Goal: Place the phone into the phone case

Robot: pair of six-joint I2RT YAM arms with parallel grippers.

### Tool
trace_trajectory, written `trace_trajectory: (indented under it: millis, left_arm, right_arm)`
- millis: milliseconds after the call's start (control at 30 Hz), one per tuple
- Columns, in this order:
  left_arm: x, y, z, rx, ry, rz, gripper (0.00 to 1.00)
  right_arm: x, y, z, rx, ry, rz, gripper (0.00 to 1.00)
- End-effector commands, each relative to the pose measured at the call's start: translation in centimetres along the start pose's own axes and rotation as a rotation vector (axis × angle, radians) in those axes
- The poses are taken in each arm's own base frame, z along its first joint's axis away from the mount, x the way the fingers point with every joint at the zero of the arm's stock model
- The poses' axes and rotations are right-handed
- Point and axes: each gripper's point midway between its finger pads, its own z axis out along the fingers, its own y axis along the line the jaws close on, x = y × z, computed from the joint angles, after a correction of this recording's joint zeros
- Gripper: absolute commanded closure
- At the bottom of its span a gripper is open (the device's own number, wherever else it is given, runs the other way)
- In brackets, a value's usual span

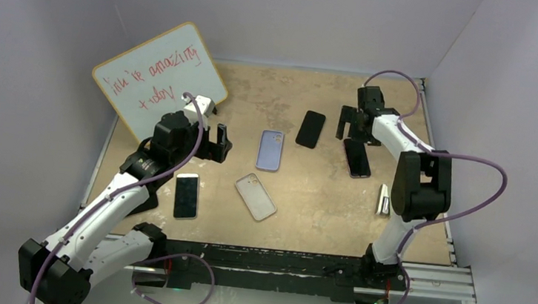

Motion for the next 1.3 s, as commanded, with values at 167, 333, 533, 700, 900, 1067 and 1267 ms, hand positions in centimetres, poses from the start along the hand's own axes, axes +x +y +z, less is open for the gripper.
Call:
trace_trajectory:
  millis: [167, 333, 533, 700, 900, 1067, 1267]
  left_arm:
    - [-1.1, 0.1, -0.1, -0.007, -0.036, 0.009, 0.07]
    - [-1.2, 0.1, -0.2, -0.007, -0.039, 0.007, 0.07]
    - [-1.2, 0.1, -0.2, -0.006, -0.039, 0.008, 0.07]
    - [-1.0, 0.1, -0.1, -0.007, -0.033, 0.006, 0.07]
    - [-1.1, 0.1, -0.1, -0.007, -0.034, 0.006, 0.07]
    - [-1.1, 0.1, 0.0, -0.007, -0.033, 0.005, 0.07]
    - [-1.0, 0.1, 0.1, -0.008, -0.030, 0.004, 0.07]
  right_arm:
    - [-0.8, -1.4, -0.3, -0.017, 0.090, -0.051, 0.01]
    - [0.4, -1.6, 0.6, -0.014, 0.149, -0.075, 0.02]
    - [2.1, -2.0, 2.3, 0.011, 0.218, -0.085, 0.01]
    - [3.2, -2.3, 3.2, 0.023, 0.246, -0.094, 0.01]
    - [4.2, -1.6, 3.6, -0.020, 0.283, -0.097, 0.02]
    - [4.2, -1.2, 3.0, -0.039, 0.279, -0.082, 0.08]
    - [4.5, 0.1, 2.4, -0.095, 0.284, -0.006, 0.19]
